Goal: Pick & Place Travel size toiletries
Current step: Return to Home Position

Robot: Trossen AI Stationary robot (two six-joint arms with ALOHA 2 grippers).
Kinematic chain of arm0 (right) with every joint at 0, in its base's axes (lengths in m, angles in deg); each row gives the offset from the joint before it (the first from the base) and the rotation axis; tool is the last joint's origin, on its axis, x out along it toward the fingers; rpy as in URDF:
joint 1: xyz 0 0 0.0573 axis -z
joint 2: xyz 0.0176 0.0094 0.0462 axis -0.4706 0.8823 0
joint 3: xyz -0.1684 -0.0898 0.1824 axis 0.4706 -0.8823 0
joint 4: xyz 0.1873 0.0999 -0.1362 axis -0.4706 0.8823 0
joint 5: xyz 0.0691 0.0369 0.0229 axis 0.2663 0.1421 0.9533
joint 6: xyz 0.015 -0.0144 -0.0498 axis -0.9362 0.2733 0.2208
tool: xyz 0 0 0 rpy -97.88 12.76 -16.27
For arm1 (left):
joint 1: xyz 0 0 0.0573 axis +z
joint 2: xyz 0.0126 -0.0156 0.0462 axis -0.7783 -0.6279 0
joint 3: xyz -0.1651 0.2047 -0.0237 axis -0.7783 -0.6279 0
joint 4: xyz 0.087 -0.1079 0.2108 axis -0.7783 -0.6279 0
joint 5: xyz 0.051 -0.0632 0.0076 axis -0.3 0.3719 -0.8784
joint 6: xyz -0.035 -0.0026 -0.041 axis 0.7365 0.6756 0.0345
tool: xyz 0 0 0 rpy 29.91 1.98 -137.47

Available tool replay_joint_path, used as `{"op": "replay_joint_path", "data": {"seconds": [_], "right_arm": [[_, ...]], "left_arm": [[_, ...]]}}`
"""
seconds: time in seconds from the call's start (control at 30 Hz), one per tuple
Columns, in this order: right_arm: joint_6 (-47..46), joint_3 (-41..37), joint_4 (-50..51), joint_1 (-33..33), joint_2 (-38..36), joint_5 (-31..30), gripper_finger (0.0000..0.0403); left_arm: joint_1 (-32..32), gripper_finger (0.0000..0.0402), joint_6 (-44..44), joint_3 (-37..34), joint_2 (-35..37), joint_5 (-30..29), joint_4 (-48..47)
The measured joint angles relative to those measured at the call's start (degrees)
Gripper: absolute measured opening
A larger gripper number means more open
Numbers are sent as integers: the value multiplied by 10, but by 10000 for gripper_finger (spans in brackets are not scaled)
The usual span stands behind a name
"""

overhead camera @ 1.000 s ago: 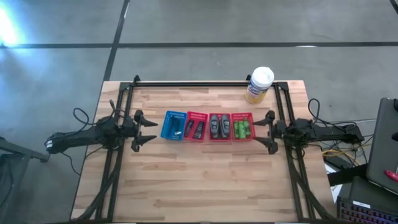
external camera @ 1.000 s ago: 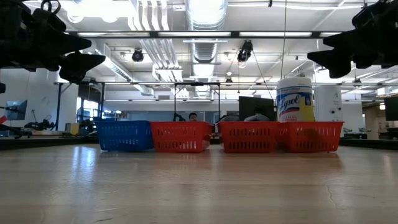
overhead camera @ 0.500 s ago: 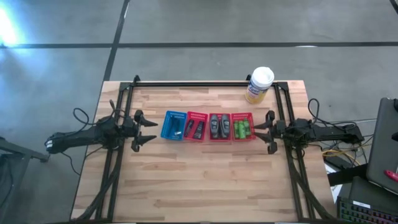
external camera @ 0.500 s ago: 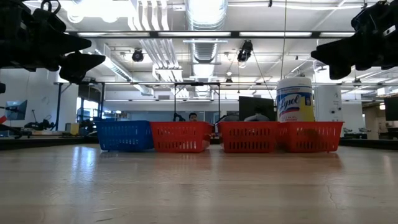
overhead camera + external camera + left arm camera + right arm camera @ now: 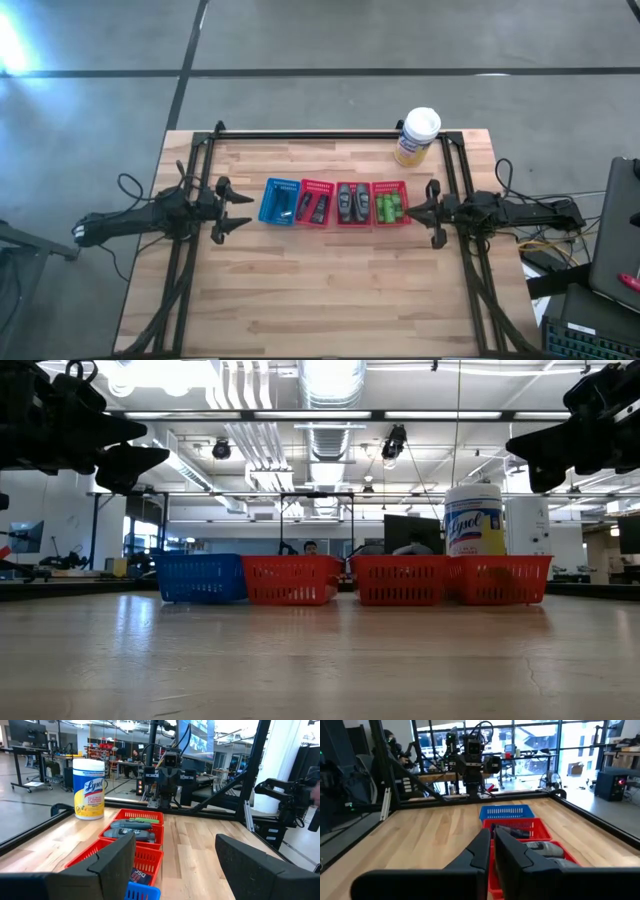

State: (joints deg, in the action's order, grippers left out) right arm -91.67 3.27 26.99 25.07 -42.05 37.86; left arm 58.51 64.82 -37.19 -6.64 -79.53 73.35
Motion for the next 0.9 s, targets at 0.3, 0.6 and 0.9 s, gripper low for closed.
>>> {"op": "replay_joint_path", "data": {"seconds": [0.3, 0.6, 0.9], "right_arm": [[1, 0, 0, 0, 0, 0, 40], [1, 0, 0, 0, 0, 0, 62], [0, 0, 0, 0, 0, 0, 87]], "left_arm": [[0, 280, 0, 0, 0, 0, 0], [0, 280, 0, 0, 0, 0, 0], [0, 280, 0, 0, 0, 0, 0]]}}
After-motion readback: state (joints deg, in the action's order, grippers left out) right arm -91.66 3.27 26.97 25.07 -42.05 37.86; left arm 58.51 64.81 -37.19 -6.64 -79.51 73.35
